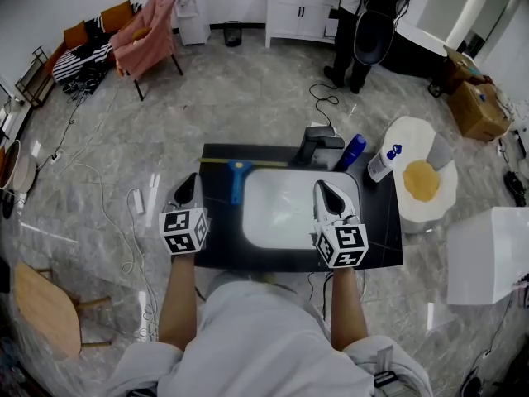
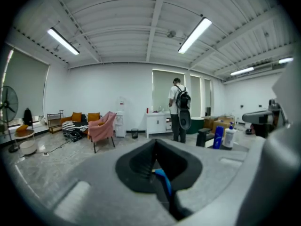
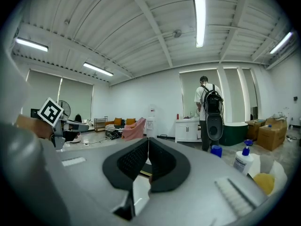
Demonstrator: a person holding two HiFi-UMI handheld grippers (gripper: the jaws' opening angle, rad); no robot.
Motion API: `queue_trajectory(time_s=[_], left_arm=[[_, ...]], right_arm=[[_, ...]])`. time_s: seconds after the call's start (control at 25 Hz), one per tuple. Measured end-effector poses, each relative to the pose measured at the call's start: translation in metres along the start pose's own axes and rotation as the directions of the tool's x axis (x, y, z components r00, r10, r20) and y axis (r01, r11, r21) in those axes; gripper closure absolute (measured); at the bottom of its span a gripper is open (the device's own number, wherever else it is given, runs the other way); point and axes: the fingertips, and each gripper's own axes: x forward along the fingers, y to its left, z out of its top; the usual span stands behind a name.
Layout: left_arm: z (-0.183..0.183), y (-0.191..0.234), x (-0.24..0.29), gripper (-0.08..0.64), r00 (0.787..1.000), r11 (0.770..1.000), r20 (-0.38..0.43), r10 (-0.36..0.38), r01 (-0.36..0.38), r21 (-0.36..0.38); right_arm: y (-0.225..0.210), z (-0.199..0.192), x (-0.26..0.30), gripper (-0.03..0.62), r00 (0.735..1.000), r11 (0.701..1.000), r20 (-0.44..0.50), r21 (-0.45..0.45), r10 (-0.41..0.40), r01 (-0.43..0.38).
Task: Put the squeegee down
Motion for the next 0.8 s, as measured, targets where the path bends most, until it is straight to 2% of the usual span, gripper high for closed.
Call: queue_trajectory(time_s=[0.24,0.8], left_arm=[[0.016,-0.001,-0.009,0.561,0.999,1.0,0.036,-0.025,0.024,0.011],[0.038,0.003,-0.026,0.561,0.996,0.999,0.09,-0.025,0.022,0.031]], right_arm=[[-0.001,0.004,-0.004,0.588,1.0,1.0,0.012,-0.012,-0.007,0.007],[-0.006,0.013,-0.016,0.588,1.0,0.999,0.026,-0.034,-0.011,0.012]])
